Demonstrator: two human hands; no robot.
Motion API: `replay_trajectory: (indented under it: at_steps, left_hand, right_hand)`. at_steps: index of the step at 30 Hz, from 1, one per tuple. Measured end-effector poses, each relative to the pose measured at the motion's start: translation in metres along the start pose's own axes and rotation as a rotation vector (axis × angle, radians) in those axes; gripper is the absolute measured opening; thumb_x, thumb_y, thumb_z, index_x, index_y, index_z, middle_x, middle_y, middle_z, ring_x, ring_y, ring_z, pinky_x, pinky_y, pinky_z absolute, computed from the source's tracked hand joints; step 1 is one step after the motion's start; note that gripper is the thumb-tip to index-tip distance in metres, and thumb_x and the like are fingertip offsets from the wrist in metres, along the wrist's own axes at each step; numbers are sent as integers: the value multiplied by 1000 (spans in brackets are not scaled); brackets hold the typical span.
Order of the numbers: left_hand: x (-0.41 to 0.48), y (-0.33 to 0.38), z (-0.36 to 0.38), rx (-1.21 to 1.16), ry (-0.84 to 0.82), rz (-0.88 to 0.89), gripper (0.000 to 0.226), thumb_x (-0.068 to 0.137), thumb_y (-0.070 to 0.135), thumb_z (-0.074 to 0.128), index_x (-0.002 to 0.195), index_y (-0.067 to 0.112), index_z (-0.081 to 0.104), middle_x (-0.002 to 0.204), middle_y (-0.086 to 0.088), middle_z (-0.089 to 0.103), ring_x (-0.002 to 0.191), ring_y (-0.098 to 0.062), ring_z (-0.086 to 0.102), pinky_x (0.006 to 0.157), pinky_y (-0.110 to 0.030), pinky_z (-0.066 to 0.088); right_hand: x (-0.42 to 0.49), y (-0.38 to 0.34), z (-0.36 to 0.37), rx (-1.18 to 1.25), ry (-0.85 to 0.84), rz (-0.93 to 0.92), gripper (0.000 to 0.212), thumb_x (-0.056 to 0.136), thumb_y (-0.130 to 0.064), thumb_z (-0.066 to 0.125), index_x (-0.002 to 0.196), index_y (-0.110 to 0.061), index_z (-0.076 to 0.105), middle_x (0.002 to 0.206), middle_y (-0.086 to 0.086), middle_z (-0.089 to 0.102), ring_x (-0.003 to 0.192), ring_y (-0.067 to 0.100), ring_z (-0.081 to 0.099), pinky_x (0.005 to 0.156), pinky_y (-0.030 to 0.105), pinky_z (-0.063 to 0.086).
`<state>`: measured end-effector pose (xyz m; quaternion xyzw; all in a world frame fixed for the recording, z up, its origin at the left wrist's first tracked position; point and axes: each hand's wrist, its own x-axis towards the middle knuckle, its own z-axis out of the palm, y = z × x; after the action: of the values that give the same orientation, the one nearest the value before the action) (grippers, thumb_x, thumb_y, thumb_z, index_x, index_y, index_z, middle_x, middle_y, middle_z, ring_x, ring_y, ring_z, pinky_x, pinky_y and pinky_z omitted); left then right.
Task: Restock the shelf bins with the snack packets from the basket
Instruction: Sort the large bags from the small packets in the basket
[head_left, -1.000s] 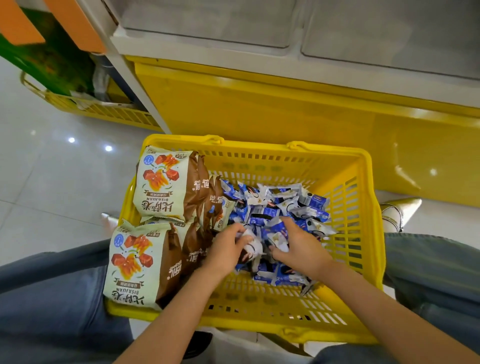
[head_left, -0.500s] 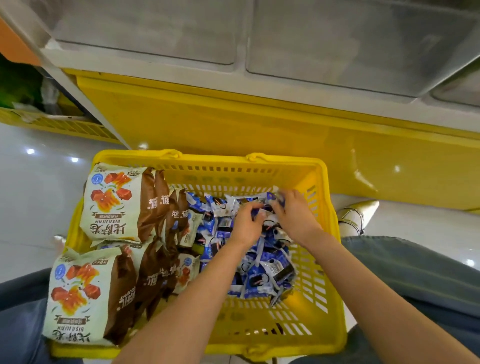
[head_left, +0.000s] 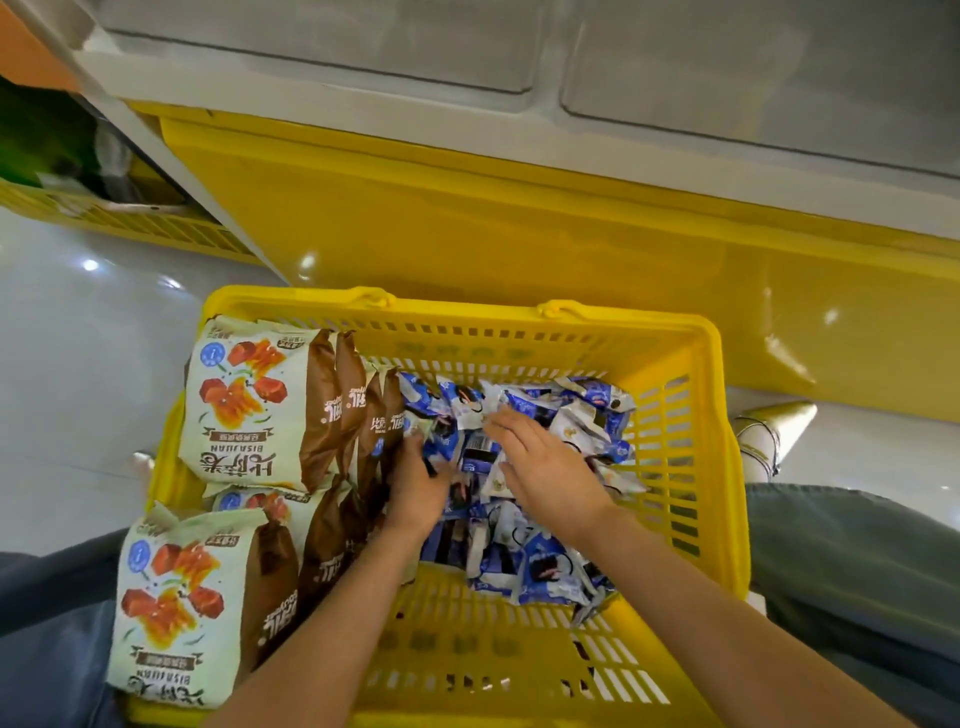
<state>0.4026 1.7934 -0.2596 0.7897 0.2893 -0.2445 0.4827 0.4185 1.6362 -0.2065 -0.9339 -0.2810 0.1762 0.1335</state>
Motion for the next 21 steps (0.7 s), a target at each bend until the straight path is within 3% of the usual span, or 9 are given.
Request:
replay_trajectory:
  at_steps: [3, 7, 11, 14, 17, 18, 21]
  left_hand:
    - [5, -2, 6, -35, -54, -50, 46, 89, 11, 60, 132, 7, 42, 125, -7, 52, 113, -16, 48, 83, -23, 35]
    - [11, -4, 5, -88, -47, -138, 52, 89, 14, 60, 136, 10, 39, 128, -8, 51, 107, -16, 48, 78, -24, 36]
    - [19, 8, 4, -267, -36, -287, 48, 95, 20, 49, 140, 14, 33, 120, -12, 53, 104, -23, 52, 83, -36, 42]
    - [22, 12, 5, -409, -4, -400, 30, 99, 27, 40, 127, 18, 45, 125, -19, 54, 105, -32, 55, 92, -45, 44]
    - [19, 13, 6, -602, 20, -481, 30, 97, 38, 42, 117, 19, 53, 99, -1, 61, 78, -12, 53, 65, -28, 43]
    - [19, 14, 6, -639, 21, -509, 36, 96, 41, 43, 119, 16, 55, 97, 2, 61, 77, -10, 54, 62, -24, 40]
    - [17, 18, 8, -665, -21, -539, 45, 93, 41, 51, 128, 12, 52, 127, -3, 56, 103, -16, 57, 76, -23, 41]
  right_hand:
    - [22, -9, 11, 322, -122, 154, 60, 98, -18, 45, 150, -13, 15, 156, 3, 16, 132, 24, 38, 102, 31, 38]
    - [60, -9, 24, 596, -204, 398, 70, 97, -25, 49, 150, -11, 6, 157, 9, 12, 135, 30, 35, 107, 37, 34]
    - [90, -8, 37, 500, -246, 464, 66, 98, -33, 46, 149, -8, 12, 154, 11, 21, 142, 30, 18, 114, 38, 21]
    - [97, -5, 38, 364, -247, 499, 59, 97, -33, 46, 145, -9, 23, 147, 13, 33, 134, 33, 32, 109, 40, 31]
    - [95, -2, 32, 354, -233, 500, 55, 98, -29, 45, 145, -8, 24, 143, 15, 38, 126, 35, 42, 97, 40, 41]
    - [92, -1, 29, 362, -229, 494, 55, 98, -28, 44, 145, -8, 23, 142, 16, 39, 123, 35, 44, 93, 39, 43]
    - [76, -1, 20, 460, -201, 472, 54, 98, -22, 43, 146, -9, 22, 139, 18, 41, 111, 34, 53, 79, 35, 43]
